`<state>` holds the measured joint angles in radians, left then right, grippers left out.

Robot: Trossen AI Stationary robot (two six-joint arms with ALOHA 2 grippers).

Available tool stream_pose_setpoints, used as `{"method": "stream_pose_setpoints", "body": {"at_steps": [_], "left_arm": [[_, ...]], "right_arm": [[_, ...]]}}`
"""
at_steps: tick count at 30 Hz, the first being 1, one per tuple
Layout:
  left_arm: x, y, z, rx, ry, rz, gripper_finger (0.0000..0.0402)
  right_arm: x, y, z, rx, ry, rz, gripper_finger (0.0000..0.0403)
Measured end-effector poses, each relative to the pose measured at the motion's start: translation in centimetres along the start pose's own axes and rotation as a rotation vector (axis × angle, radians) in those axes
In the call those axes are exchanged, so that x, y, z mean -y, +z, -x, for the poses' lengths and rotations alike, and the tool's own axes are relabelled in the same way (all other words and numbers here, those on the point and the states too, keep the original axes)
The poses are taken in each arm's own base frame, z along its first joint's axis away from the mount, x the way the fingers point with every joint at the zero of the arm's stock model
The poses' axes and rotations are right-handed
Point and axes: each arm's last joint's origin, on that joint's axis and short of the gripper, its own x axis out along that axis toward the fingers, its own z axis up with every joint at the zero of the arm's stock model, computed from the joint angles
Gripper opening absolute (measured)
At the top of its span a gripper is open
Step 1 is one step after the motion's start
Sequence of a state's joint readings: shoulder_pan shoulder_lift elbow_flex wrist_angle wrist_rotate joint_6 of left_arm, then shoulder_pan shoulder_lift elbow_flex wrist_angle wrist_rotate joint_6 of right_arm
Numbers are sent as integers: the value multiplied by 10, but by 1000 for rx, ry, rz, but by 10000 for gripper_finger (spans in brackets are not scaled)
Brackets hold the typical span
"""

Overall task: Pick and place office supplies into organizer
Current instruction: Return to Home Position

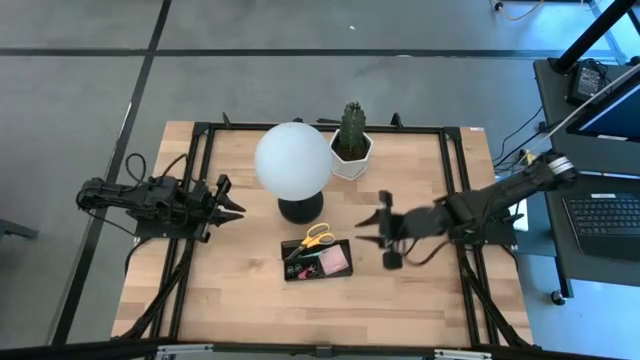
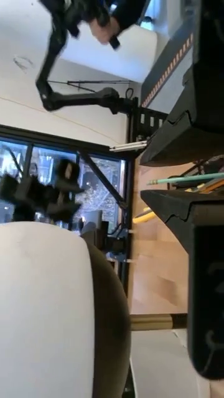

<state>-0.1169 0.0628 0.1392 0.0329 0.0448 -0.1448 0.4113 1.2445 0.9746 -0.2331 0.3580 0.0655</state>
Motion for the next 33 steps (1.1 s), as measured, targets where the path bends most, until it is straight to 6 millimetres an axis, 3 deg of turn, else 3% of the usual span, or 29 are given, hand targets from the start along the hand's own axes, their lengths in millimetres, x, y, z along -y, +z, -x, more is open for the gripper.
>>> {"method": "stream_pose_setpoints", "body": {"at_steps": [5,11,15,25,28,33], "left_arm": [[0,-1,2,-2,0,-3,67],[0,4,6,48,5,-66,65],[1,4,6,54,-28,-97,64],[-2,-13,2,80,-25,-90,66],[-3,-25,0,78,-28,-68,68],[-4,-26,0,73,-8,-41,66]], "right_arm": [[30,-51,25,66,-45,-37,127],[43,-107,57,201,-51,-83,127],[52,-132,73,289,-71,-121,127],[58,-169,94,473,-93,-72,126],[58,-178,96,499,-99,-61,126],[58,-186,93,481,-101,-60,126]]}}
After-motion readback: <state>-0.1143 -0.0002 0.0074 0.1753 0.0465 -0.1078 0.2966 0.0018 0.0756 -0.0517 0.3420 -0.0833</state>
